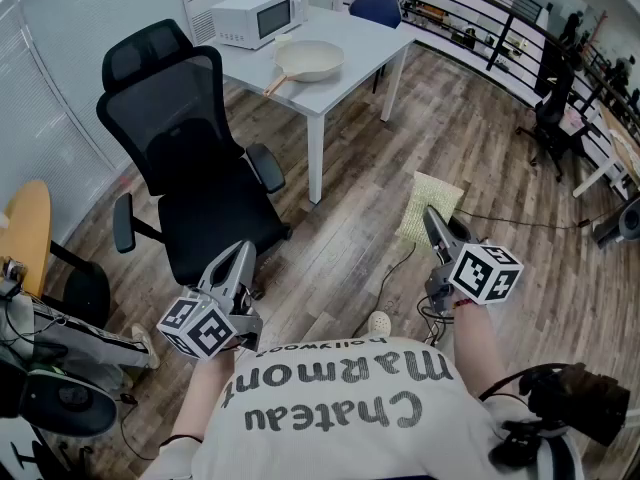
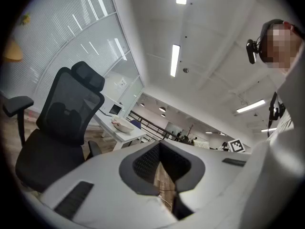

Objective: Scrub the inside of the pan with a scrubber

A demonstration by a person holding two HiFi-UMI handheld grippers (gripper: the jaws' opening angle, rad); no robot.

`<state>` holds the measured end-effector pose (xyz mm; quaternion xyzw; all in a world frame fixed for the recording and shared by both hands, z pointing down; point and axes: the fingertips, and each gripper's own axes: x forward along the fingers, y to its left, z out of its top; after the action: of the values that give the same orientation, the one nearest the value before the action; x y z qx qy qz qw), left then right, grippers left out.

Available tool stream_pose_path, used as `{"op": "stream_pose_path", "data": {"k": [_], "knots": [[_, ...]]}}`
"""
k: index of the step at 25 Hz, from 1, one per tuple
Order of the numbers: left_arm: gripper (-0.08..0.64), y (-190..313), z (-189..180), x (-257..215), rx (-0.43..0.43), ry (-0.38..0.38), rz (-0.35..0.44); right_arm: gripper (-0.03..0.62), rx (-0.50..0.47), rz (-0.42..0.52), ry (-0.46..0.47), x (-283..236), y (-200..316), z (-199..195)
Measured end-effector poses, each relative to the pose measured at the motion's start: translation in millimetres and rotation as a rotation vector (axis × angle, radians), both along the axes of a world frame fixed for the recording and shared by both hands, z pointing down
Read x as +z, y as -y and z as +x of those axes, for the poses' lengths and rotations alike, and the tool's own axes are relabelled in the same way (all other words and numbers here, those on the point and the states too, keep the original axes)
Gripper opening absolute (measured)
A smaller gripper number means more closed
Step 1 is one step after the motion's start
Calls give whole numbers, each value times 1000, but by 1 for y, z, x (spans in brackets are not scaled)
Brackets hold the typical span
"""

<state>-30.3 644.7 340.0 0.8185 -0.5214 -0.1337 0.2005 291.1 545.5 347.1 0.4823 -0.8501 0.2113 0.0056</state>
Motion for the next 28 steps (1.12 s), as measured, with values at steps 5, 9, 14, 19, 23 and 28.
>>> {"op": "stream_pose_path", "data": {"k": [5, 9, 14, 19, 23, 28], "knots": [[-3, 2, 2, 3, 4, 7, -3, 55, 3, -5, -3, 4, 2, 0], [-3, 3, 2, 7, 9, 7, -11, 55, 9, -9, -7, 7, 3, 0], [-3, 7, 6, 15, 16, 3, -26, 55, 11, -32, -16, 14, 1, 5], [-4, 26, 18, 28, 16, -4, -49, 55, 14, -63, 16, 26, 12, 21], [-3, 52, 32, 29, 1, 11, -50, 55, 15, -78, 1, 35, 44, 36], [-4, 96, 41, 22, -55, 19, -59, 55, -42, -91, -13, 35, 103, 36]]}}
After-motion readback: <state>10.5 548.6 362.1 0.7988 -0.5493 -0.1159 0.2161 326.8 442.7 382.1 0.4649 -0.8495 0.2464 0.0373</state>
